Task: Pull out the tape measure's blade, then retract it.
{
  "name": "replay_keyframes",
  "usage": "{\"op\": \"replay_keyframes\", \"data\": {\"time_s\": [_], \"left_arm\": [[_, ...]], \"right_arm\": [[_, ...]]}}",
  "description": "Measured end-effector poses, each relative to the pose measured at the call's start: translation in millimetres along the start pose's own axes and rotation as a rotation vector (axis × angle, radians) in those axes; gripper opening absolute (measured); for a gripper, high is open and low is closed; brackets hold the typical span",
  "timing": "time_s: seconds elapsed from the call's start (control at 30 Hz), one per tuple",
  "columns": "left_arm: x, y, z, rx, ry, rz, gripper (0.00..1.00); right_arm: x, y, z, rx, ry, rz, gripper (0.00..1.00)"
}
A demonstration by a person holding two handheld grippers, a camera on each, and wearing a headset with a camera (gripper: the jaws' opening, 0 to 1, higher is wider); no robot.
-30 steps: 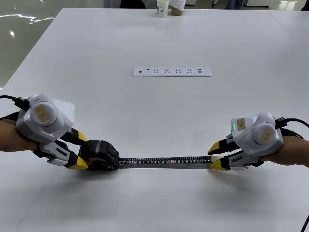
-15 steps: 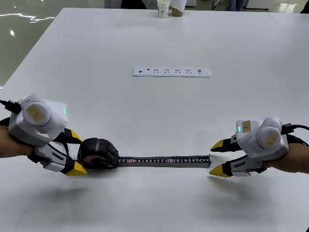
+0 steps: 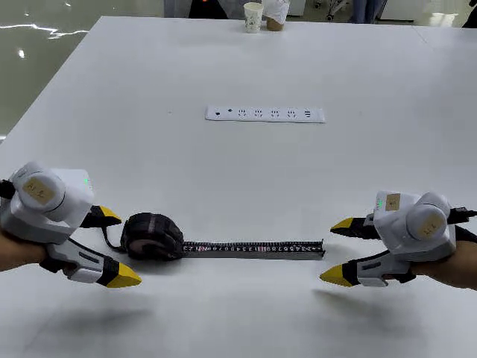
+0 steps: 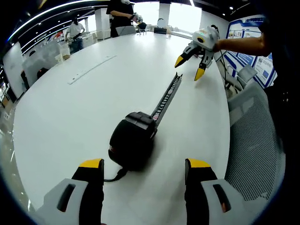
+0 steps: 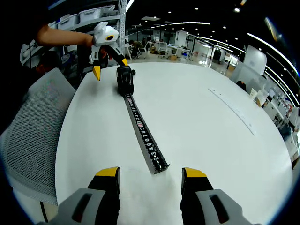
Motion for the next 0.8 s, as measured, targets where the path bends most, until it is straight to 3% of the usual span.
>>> {"op": "replay_keyframes", "data": {"time_s": [0.4,0.8], "left_arm": [[4.6,12.7,-9.3,0.104,0.109,-0.106,0.75],[6.6,27.4,-11.3,0.181,0.182,-0.156,0.8]], "right_arm": [[2.0,-12.1,-7.7,-0.065,0.042,0.072,0.57],[5.3,-20.3,-13.4,-0.137,0.085,0.139,0.63]]}}
Point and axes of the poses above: the centre of the closed fingertips' face, and the gripper's own axes: z roughly forward along the fingers, y roughly to its right, x roughly out of its top, the point moved 4 cm from there along -z, roughly backward along the fingers, and after that the axes turned 10 degrees about y, right-handed, at the moved point
